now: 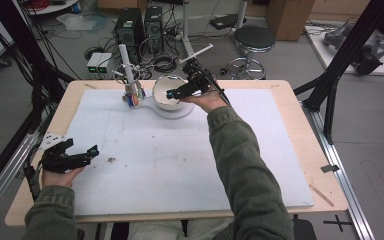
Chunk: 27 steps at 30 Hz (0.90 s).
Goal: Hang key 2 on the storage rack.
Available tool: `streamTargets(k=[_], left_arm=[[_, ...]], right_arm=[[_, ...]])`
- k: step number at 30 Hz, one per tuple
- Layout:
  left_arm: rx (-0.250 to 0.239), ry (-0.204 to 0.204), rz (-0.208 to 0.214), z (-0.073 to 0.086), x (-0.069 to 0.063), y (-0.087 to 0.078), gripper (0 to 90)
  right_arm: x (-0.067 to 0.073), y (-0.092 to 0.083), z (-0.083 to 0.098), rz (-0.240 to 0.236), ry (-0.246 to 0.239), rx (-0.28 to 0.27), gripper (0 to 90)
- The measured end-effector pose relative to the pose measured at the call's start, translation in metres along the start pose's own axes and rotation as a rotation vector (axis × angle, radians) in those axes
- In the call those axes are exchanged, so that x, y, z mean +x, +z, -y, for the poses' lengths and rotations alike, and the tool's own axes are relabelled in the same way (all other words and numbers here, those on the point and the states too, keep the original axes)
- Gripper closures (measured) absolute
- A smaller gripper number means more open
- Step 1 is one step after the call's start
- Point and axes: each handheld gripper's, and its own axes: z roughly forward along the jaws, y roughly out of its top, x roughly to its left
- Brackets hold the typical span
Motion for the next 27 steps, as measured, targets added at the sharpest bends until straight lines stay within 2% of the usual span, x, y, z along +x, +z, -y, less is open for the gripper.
streamTargets(k=[4, 5, 10, 13, 21, 27], left_arm=[[-0.001, -0.004, 0.002, 0.000, 0.000, 0.001, 3.3], [-0.001, -0.002, 0.002, 0.000, 0.000, 0.001, 3.3], [0.008, -0.002, 0.010, 0.000, 0.000, 0.002, 3.3], [0.014, 0.004, 0.014, -0.001, -0.001, 0.003, 3.3], [0.011, 0.003, 0.013, -0.001, -0.001, 0.005, 3.3], [0.009, 0.003, 0.012, -0.001, -0.001, 0.005, 3.3]], right_arm=[[-0.005, -0.008, 0.014, 0.010, 0.012, -0.017, 0.6], [-0.006, -0.010, 0.017, 0.018, 0.020, -0.006, 0.6], [-0.009, -0.019, 0.031, 0.035, 0.018, -0.030, 0.6], [-0.014, -0.025, 0.039, 0.047, 0.032, -0.023, 0.6], [-0.027, -0.040, 0.063, 0.062, 0.091, -0.063, 0.6], [-0.032, -0.045, 0.079, 0.069, 0.115, -0.081, 0.6]])
